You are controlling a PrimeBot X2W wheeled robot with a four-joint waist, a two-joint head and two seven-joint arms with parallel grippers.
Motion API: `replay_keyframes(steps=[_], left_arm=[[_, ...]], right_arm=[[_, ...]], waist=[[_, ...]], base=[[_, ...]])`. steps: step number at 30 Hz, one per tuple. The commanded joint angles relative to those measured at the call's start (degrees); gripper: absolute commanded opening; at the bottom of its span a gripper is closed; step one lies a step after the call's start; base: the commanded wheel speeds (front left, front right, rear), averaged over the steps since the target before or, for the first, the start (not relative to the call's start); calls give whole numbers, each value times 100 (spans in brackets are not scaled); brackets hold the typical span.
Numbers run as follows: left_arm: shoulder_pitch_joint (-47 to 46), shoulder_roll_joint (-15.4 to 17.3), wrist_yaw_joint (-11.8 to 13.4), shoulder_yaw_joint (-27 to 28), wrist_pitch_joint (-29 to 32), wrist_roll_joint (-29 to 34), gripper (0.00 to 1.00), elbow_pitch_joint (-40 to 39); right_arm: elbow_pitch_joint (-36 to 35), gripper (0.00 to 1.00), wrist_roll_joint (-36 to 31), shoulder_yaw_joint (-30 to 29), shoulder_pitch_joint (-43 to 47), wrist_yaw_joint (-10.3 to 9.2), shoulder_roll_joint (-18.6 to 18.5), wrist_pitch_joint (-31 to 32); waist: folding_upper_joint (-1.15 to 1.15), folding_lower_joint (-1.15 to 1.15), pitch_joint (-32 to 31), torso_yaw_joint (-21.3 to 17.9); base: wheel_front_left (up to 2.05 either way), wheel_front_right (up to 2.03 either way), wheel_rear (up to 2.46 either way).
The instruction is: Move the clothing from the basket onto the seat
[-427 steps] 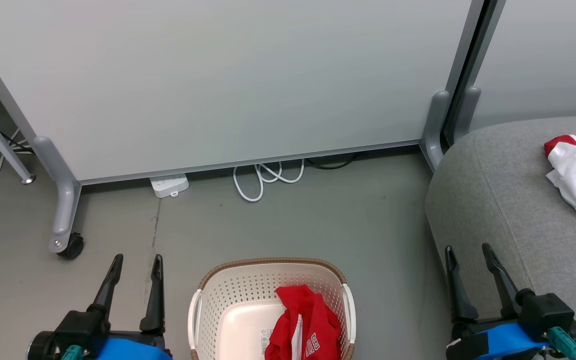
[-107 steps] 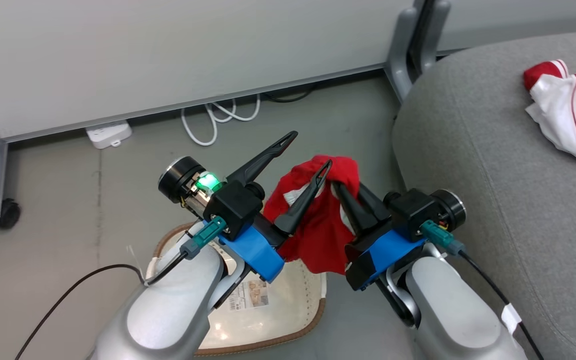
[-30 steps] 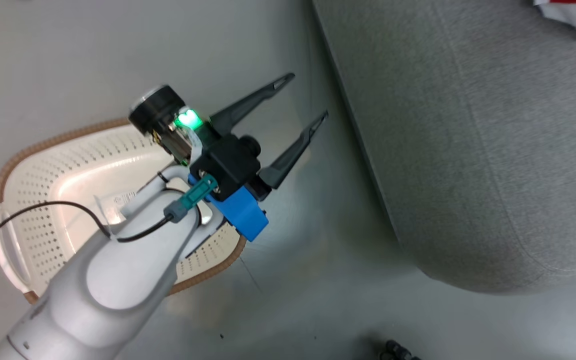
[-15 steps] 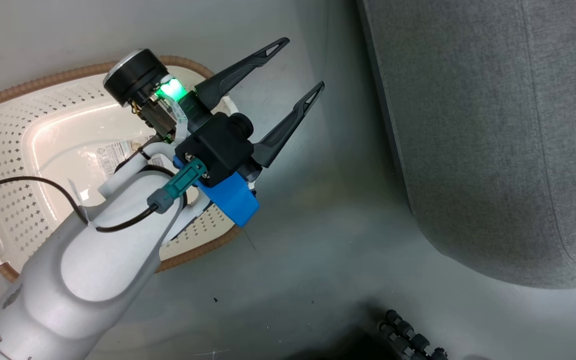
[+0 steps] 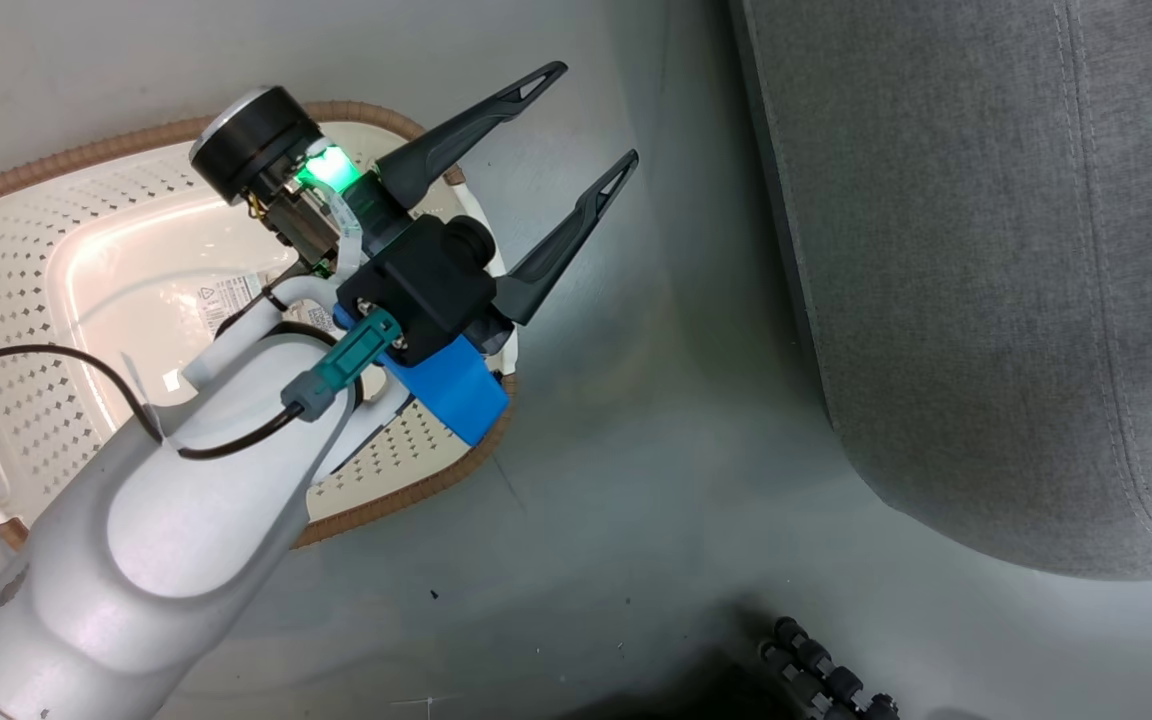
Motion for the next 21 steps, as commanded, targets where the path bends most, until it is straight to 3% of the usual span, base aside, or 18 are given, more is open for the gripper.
replay_keyframes(steps=[1,2,3,12,21], left_arm=[[-37,45,24,-16,3,-32,100,-21],[-21,46,34,-19,-6,-41,100,-11],[-2,46,43,-23,-18,-41,100,2],[206,-86,126,-54,-246,-159,100,188],[545,-287,284,33,-523,-410,100,534]], right_arm=[[7,0,-84,-62,-64,-4,89,2],[-14,27,-148,-118,-61,-4,151,-1],[-49,100,-210,-150,-38,-4,207,-4],[-593,100,-250,-231,707,-4,498,-22],[-1479,100,584,386,2099,-4,153,-23]], waist=[[0,-1,-29,-14],[0,-1,-55,-25],[0,-1,-91,-36],[0,-1,-664,-49],[0,-1,-1593,61]], base=[[0,0,0],[0,0,0],[0,0,0],[0,0,0],[0,0,0]])
